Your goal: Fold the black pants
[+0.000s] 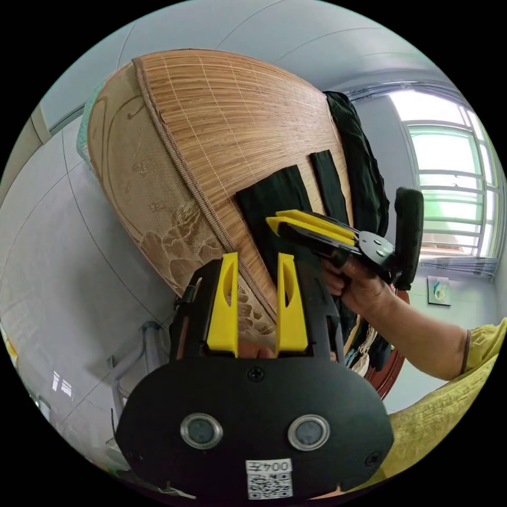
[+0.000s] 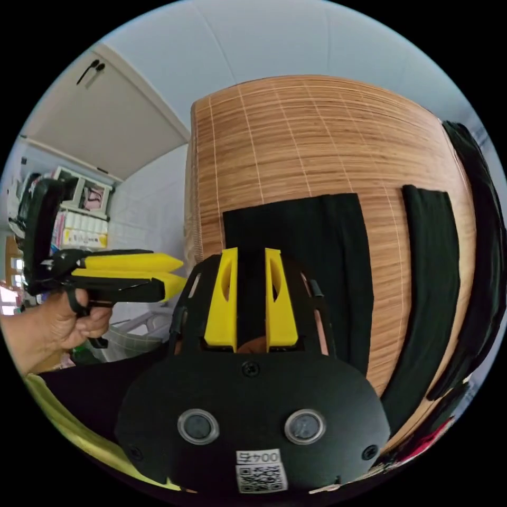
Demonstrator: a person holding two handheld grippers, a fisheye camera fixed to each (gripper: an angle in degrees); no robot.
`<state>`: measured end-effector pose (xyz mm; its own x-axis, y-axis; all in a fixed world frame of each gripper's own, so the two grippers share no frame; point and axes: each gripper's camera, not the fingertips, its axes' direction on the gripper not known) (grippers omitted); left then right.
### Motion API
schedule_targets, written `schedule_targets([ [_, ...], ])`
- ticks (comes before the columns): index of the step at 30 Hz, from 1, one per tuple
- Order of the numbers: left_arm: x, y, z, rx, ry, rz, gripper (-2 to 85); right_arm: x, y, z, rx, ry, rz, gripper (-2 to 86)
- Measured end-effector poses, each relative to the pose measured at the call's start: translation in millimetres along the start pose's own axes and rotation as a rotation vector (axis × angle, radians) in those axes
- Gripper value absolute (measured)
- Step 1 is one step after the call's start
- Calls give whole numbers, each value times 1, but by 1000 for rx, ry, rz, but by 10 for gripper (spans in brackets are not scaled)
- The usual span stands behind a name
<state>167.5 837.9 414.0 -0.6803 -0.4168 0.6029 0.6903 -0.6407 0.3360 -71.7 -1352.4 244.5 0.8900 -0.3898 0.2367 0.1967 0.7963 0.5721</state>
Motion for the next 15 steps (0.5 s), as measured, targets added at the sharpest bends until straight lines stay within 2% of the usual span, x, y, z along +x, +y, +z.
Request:
schedule_targets([
  [4,-25,11,2,-2,18,5,99,10,-3,39,-63,120,-101,32],
  [7,-42,19,3,6,51,-2,99,34,-2,46,-59,64,-83,1],
  [9,-50,24,3,10,71,2,100,61,2,46,-31,-39,-19,-3],
  [14,-64,31,12,1,105,58,97,174,36,54,65,-543,282,-7],
  [15,-65,31,14,0,105,65,96,186,41,57,77,-594,317,-7],
])
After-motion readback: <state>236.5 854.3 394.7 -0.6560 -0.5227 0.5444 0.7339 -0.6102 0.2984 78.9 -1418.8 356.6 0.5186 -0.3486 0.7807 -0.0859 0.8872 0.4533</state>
